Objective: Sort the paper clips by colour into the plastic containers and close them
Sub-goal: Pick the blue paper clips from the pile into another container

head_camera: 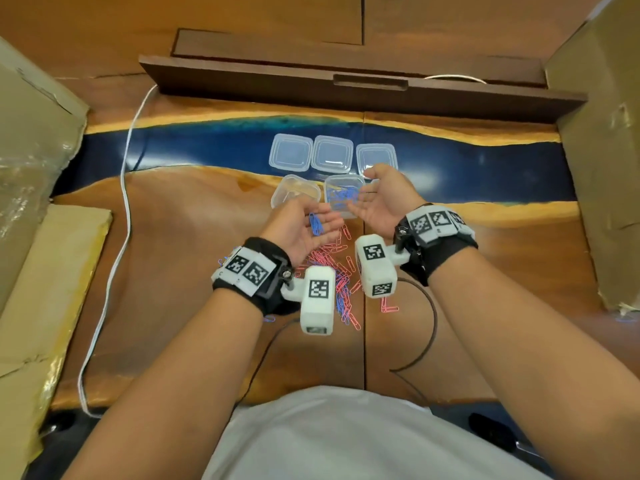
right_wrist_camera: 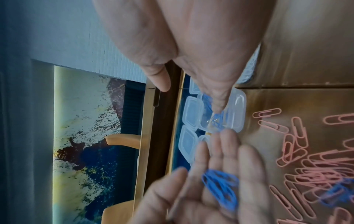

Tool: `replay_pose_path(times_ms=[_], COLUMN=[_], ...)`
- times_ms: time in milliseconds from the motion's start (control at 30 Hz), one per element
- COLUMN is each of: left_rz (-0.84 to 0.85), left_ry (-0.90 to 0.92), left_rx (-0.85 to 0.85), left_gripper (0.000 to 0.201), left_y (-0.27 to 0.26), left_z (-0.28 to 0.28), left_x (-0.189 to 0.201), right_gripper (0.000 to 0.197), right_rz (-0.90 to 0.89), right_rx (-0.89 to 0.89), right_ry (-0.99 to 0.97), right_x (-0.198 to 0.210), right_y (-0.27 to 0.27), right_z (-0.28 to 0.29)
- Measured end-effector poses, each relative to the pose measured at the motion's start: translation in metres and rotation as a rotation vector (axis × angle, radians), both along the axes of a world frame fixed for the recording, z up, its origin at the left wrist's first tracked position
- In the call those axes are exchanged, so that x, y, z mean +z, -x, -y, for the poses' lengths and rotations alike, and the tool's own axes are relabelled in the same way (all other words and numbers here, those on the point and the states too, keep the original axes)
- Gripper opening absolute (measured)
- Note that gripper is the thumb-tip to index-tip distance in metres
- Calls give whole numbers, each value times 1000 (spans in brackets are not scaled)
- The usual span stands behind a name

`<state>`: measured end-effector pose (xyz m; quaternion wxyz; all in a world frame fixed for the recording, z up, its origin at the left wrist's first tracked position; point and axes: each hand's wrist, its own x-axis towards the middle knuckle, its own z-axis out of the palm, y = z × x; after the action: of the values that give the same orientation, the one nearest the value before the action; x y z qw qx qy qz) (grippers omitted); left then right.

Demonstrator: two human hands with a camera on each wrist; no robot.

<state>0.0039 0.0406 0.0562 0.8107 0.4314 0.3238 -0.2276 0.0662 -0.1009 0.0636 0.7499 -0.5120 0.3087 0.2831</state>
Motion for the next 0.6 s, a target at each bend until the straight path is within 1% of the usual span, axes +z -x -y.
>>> replay_pose_path(times_ms=[33,100,167,233,267,333,400,433,467,500,533,600], left_rz=[8,14,9,5,5,-2,4,21,47,83,128,215], left_ry=[-22,-74,-130,-174,-183,-197,-222,-236,-255,-283,-322,-436], left_rx=[-11,-24,-11,9,9,-11,-22,-28,-40,-62,-96,-218], left_gripper=[23,21,18,18,20,33,40,41,40,36,29,13], left_y=[-9,-28,-43,-53,-56,-58,-55,-52,-48,-42,-35,-16], left_z=[4,11,17,22,24,26,27,26,25,22,19,10], left_x=[6,14,19,20,19,17,14,13,13,12,11,9], right_gripper=[50,54,44,24,17,14,17,19,19,18,16,14], right_rz=[-7,-1,25,51,60,81,97,107,131,173,234,386], right_rx=[14,16,5,-21,-44,-89,-92,-69,-33,20,98,296], right_ry=[18,40,54,68,69,83,126,183,283,428,612,996], right_x=[-1,0,1,1,0,-2,-3,-2,-3,-5,-8,-14], right_y=[-1,-2,-1,2,4,11,19,22,22,22,20,12], right_z=[1,4,11,21,27,39,50,54,58,61,65,69])
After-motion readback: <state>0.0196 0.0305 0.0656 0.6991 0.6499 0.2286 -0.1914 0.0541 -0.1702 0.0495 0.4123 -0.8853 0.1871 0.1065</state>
